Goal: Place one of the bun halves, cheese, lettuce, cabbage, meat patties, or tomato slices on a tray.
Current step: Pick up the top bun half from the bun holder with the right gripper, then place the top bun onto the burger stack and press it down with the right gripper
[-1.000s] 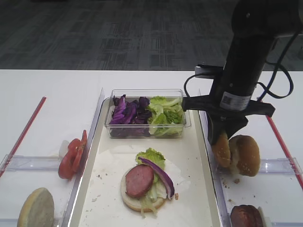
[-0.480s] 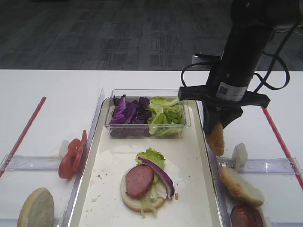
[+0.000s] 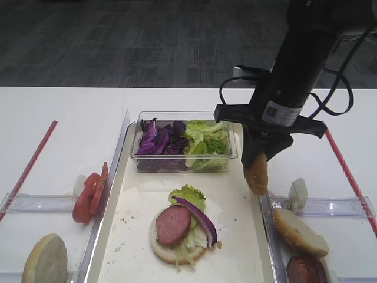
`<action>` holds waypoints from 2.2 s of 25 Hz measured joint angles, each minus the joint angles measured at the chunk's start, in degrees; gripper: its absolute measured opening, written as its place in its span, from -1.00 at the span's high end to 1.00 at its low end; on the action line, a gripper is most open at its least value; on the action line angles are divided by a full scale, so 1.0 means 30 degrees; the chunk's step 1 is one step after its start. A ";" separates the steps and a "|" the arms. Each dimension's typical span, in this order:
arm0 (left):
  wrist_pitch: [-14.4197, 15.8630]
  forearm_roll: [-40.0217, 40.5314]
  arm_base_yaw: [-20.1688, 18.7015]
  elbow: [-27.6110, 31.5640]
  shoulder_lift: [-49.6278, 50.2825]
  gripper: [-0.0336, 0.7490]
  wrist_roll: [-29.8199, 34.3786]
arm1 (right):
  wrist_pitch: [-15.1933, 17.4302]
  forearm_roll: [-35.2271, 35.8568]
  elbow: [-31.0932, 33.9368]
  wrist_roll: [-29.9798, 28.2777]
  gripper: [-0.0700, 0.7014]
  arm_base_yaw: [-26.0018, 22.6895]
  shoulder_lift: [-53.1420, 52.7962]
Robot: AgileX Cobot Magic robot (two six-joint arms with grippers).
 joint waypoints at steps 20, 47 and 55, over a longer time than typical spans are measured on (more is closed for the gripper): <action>0.0000 0.0000 0.0000 0.0000 0.0000 -0.16 0.0000 | -0.2974 0.4359 0.3543 -0.4078 0.46 0.0000 -0.3756; 0.0000 0.0000 0.0000 0.0000 0.0000 -0.16 0.0000 | -0.3635 2.2119 1.0928 -1.9669 0.52 0.0014 -0.3650; 0.0000 0.0000 0.0000 0.0000 0.0000 -0.16 0.0000 | -0.1245 2.3556 1.0938 -2.2261 0.56 0.0014 -0.1591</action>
